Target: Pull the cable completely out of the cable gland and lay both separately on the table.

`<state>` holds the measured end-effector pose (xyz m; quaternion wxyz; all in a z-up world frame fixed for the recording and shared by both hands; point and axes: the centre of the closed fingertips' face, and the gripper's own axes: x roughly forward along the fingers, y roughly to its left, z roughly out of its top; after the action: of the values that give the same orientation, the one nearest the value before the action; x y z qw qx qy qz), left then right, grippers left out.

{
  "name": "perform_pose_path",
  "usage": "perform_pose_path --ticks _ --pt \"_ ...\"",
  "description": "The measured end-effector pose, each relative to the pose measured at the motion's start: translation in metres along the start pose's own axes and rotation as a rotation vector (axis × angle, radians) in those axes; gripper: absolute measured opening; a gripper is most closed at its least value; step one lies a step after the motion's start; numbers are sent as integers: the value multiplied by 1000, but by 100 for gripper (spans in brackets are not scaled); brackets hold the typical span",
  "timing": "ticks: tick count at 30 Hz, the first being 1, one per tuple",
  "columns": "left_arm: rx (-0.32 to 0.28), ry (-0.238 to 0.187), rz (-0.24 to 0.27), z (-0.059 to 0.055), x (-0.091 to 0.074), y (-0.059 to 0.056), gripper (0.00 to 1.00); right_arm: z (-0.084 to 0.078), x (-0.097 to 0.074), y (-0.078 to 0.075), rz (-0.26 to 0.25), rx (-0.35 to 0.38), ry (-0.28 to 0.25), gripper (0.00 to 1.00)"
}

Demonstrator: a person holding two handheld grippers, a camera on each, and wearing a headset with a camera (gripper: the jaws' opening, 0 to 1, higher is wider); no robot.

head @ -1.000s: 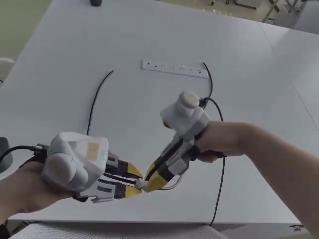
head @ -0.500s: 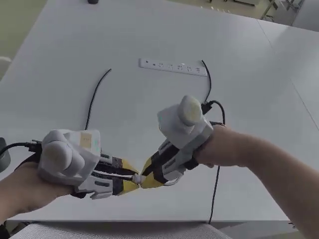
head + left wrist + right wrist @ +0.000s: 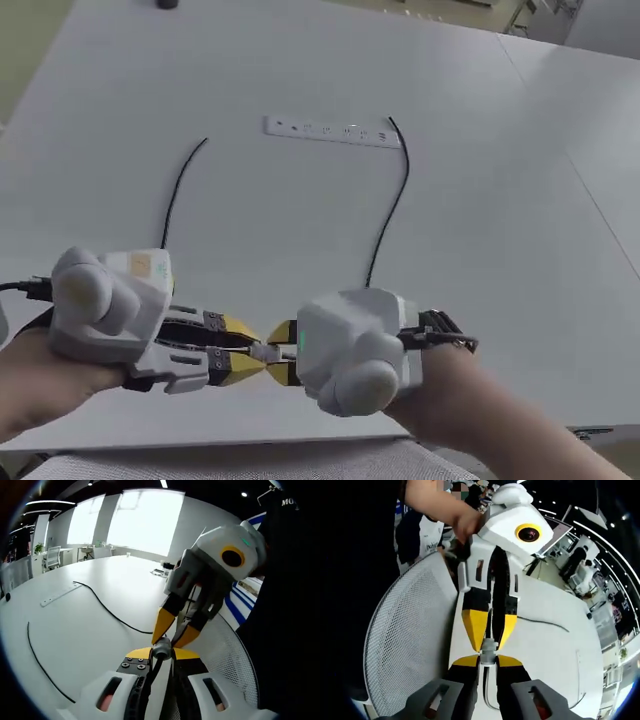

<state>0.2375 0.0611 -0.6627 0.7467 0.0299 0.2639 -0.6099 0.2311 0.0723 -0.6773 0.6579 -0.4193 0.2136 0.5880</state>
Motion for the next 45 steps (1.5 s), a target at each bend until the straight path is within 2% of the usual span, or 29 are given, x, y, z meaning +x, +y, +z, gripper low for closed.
perform_pose_path --ticks 4,7,11,16,19,21,22,24,25,28,36,39,42,45 --pt "-13 -10 1 2 0 -1 15 1 -3 -3 -37 -2 -10 7" --pt "10 -17 2 6 0 -2 15 0 -5 -5 -49 15 -18 8" --pt "18 -23 2 7 -1 -2 15 2 -7 -8 -49 30 -30 8" --pt "34 -35 5 8 -2 -3 15 3 -9 -11 -25 81 -33 10" --pt "82 -46 16 9 -4 -3 15 4 -14 -14 -10 191 -57 13" --pt "101 -55 24 10 -7 -3 15 6 -19 -18 -6 210 -84 15" --pt "110 -63 29 11 -8 -2 15 7 -22 -20 -5 254 -103 17" --pt "119 -79 36 14 -12 -2 15 13 -29 -27 3 359 -170 18" --pt "118 -84 39 15 -13 -1 15 14 -33 -32 -7 389 -193 18" --pt "118 -100 50 19 -17 1 15 11 -41 -40 -14 453 -219 20" --pt "103 -105 65 28 -21 4 15 4 -39 -32 -22 415 -186 21" --pt "104 -104 66 30 -21 5 15 5 -36 -33 -47 376 -175 19" --pt "103 -105 65 31 -20 4 15 5 -32 -29 -24 369 -167 18" --pt "98 -107 65 31 -19 3 15 5 -30 -28 -31 346 -156 17"
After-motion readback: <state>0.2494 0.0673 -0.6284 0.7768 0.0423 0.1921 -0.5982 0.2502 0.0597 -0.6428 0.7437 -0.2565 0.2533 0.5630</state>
